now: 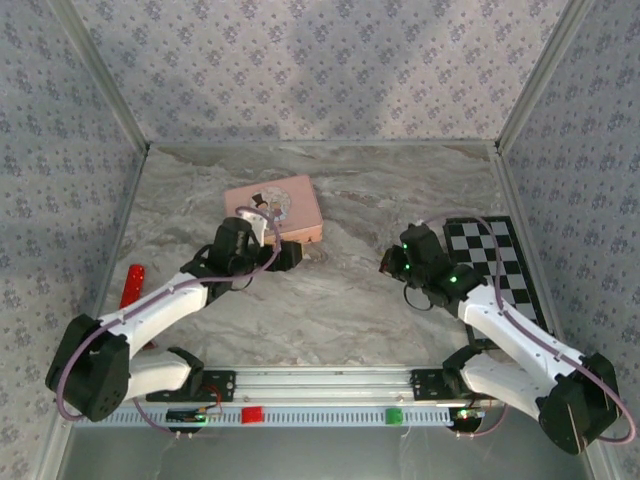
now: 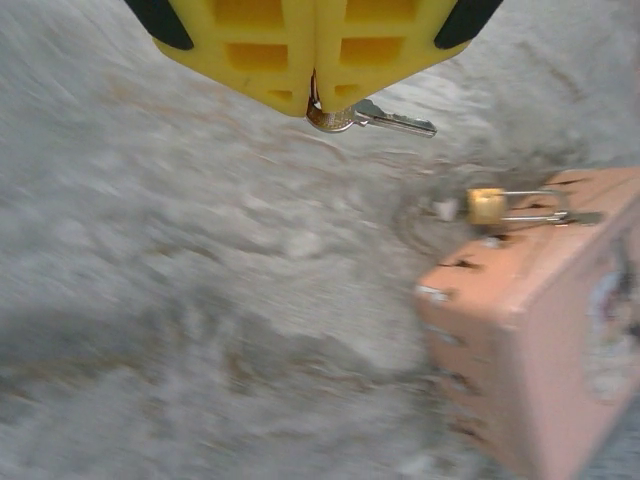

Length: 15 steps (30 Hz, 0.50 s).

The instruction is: Unlock the padlock with the key

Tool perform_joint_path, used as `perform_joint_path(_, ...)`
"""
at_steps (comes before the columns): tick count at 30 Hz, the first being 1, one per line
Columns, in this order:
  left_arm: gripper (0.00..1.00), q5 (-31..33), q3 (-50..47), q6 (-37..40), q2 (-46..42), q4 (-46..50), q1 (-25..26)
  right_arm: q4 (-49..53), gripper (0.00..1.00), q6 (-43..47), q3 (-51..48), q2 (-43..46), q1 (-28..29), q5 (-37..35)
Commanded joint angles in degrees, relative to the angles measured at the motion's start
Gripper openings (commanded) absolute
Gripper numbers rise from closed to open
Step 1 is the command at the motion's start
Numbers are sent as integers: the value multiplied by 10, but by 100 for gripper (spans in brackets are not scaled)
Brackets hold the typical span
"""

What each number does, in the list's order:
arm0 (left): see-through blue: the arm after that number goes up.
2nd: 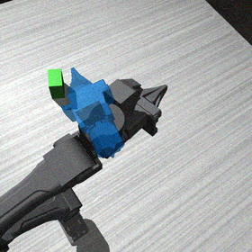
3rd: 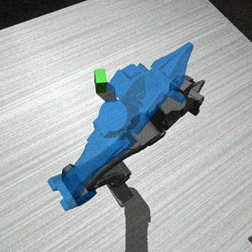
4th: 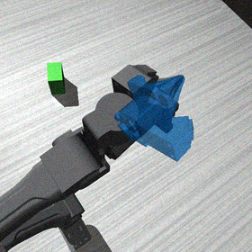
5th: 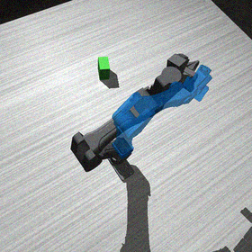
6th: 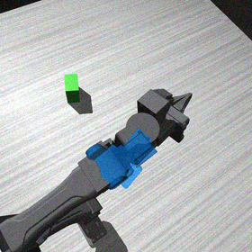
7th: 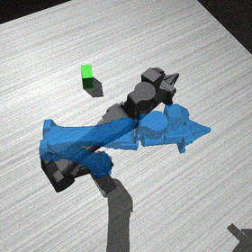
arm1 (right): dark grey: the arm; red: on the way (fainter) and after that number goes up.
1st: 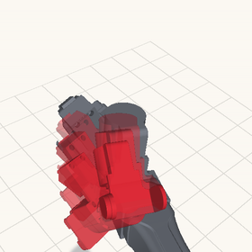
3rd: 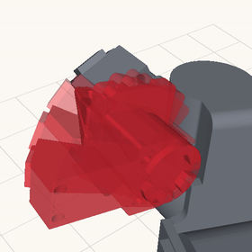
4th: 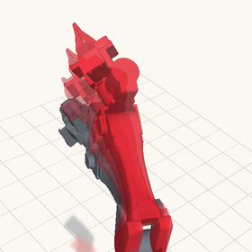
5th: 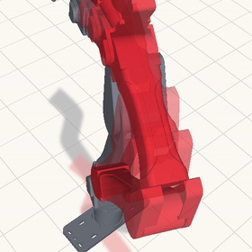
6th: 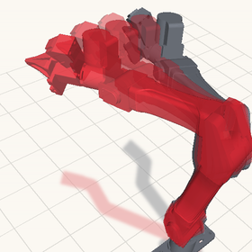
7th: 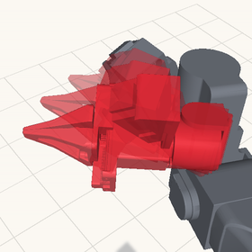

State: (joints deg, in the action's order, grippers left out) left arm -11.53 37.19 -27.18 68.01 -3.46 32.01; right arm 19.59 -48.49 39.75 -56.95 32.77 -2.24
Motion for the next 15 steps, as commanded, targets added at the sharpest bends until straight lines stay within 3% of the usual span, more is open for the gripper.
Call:
perform_joint_path(1, 100, -62, 33, -48, -26, -43, 2, -116, 0, 62, 27, -28, 4, 61)
perform_joint_path(6, 96, -105, 45, -95, -35, -82, 15, -187, 0, 47, 58, -89, 7, 117)
perform_joint_path(15, 79, -82, 88, -82, -11, -84, 57, -257, 0, 20, 90, -152, 46, 147)
